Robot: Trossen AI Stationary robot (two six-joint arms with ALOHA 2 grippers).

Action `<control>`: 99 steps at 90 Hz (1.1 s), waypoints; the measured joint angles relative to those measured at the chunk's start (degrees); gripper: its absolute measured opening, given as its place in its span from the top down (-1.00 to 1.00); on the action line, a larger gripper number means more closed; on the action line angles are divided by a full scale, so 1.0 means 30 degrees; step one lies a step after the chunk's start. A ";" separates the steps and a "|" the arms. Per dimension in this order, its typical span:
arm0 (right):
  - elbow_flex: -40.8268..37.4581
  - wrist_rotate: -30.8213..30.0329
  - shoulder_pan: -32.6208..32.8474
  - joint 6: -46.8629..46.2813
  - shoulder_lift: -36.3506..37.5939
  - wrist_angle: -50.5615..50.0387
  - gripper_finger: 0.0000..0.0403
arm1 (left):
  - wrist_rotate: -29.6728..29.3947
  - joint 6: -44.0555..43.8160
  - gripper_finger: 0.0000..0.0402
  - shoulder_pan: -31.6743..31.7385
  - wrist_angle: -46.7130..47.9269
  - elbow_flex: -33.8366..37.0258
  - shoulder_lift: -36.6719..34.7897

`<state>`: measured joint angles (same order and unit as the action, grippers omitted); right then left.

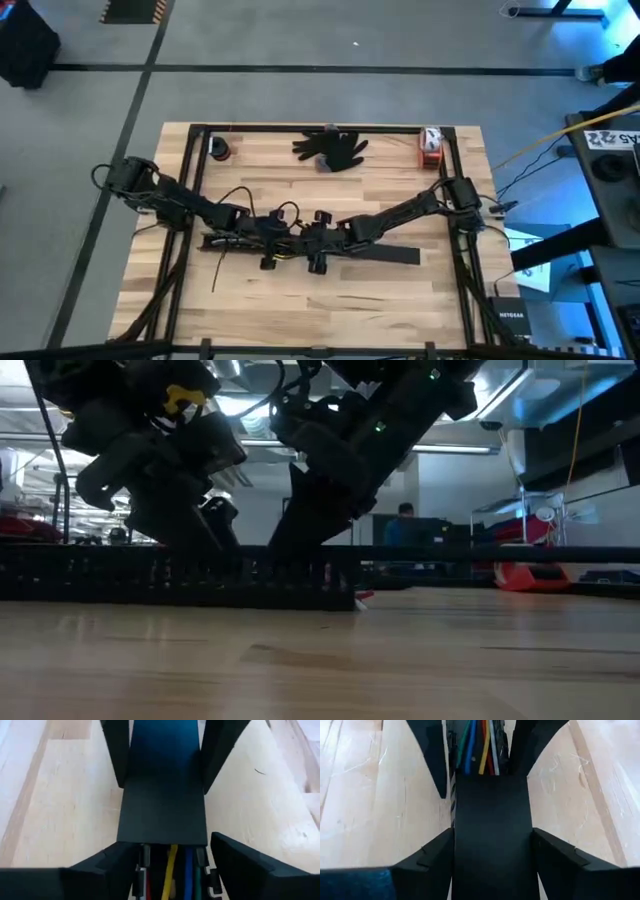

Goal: Ziptie cables
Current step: Close the cable duct

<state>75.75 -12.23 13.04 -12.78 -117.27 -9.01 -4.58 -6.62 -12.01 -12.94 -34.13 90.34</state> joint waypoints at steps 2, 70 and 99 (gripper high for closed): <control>0.0008 -0.0011 0.0003 0.0000 0.0006 -0.0073 -0.12 | 0.0021 0.0076 -0.27 0.0000 0.0207 -0.0086 -0.0058; 0.0054 0.0139 0.0018 0.0426 0.0014 -0.0285 -0.12 | -0.0656 -0.0619 -0.30 -0.0014 0.7422 -0.1429 -0.3673; 0.0036 0.0277 0.0022 0.0437 0.0006 -0.0278 -0.12 | -0.0284 -0.1197 -0.31 -0.0036 0.7144 -0.0008 -0.4575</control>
<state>75.85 -11.40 13.10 -11.46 -117.25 -9.85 -5.43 -10.21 -12.12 8.50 -34.15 76.61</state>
